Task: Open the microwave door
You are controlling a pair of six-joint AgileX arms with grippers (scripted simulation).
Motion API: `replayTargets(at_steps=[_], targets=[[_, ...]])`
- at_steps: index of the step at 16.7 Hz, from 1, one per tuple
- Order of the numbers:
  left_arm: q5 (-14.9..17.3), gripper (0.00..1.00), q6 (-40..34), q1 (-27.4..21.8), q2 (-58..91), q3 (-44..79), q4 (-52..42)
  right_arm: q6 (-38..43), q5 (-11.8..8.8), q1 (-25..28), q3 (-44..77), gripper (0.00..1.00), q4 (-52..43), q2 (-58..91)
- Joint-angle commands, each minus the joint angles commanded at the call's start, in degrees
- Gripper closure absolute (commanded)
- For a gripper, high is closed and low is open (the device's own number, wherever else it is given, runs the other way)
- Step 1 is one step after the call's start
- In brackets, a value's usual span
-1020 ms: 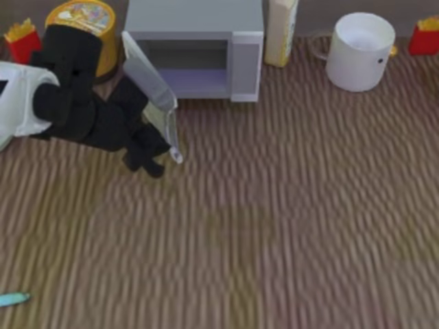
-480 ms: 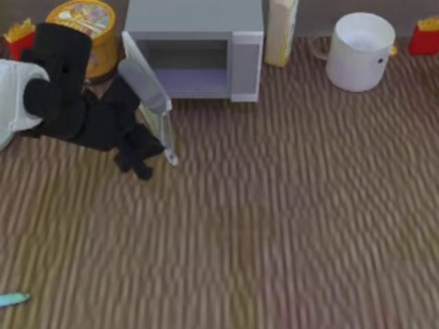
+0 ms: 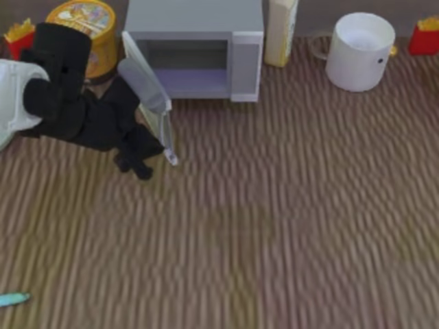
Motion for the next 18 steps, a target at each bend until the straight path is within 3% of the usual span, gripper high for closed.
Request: replayTargets(at_steps=[18], targets=[[0.8,1.0,1.1,0.2,0.2,-0.1,-0.9,0.0,0.0,0.0,0.0,0.0,0.0,0.0]])
